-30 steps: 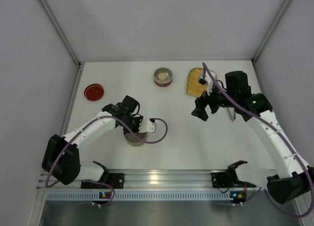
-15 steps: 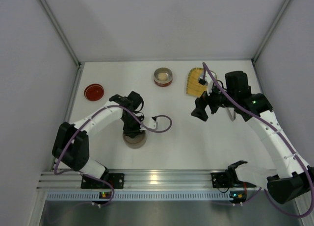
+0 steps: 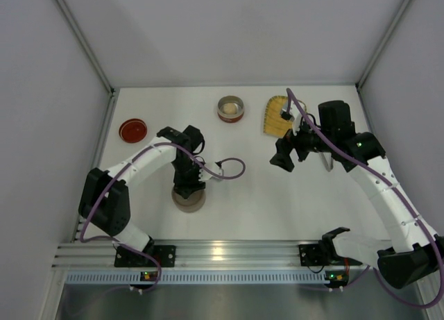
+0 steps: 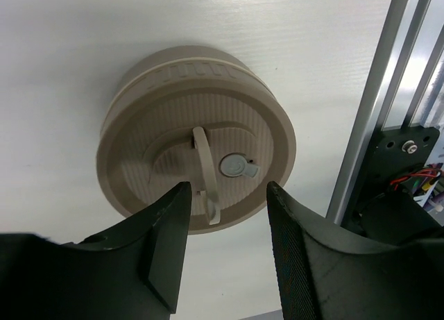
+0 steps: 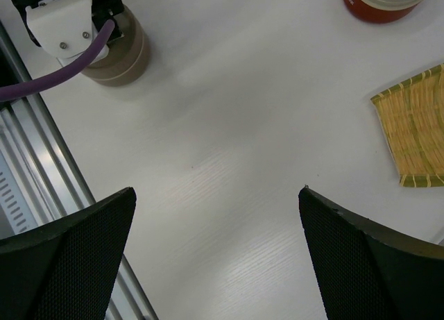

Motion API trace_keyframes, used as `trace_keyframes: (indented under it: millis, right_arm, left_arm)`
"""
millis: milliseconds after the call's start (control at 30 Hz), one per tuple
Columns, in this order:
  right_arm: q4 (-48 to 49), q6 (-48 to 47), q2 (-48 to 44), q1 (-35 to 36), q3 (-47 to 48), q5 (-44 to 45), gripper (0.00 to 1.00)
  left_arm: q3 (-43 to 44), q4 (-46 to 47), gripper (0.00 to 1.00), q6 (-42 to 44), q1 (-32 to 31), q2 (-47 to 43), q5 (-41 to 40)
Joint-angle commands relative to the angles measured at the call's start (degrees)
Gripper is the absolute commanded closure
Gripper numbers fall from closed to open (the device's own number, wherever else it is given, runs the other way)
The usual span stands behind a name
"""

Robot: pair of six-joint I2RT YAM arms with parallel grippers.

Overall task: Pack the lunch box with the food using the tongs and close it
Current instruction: Move the packing box to the center of the board, then pick up the box lid from the center of the board.

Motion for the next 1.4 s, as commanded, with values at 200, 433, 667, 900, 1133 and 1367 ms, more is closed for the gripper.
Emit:
trace_keyframes:
  millis: [200, 433, 667, 900, 1133, 1367]
  right_arm:
    - [2.3, 0.4, -1.5, -0.7, 0.0, -1.4, 0.01]
    - [2.2, 0.3, -1.5, -0.7, 0.0, -1.2, 0.01]
    - [2.2, 0.3, -1.7, -0.8, -0.1, -1.0, 0.01]
    - [3.0, 0.3, -1.5, -0.7, -0.5, -0.7, 0.01]
    - [3.7, 0.0, -0.4, -0.7, -0.7, -1.5, 0.01]
    - [3.9, -0.7, 1.3, -0.8, -0.3, -1.9, 0.01]
  left_arm:
    - [3.0, 4.2, 0.48, -2.6, 0.7, -2.1, -1.2]
    - [1.1, 11.9, 0.49, -4.1, 1.1, -3.1, -5.5]
    - [-2.7, 21.1, 0.48, -6.1, 2.3, -6.2, -9.5]
    - [2.2, 25.9, 0.39, -14.2, 13.5, -4.3, -6.0]
    - [14.9, 26.0, 0.39, -20.7, 29.3, 11.0, -8.3]
    - [28.7, 25.3, 0.39, -16.9, 36.5, 24.2, -6.9]
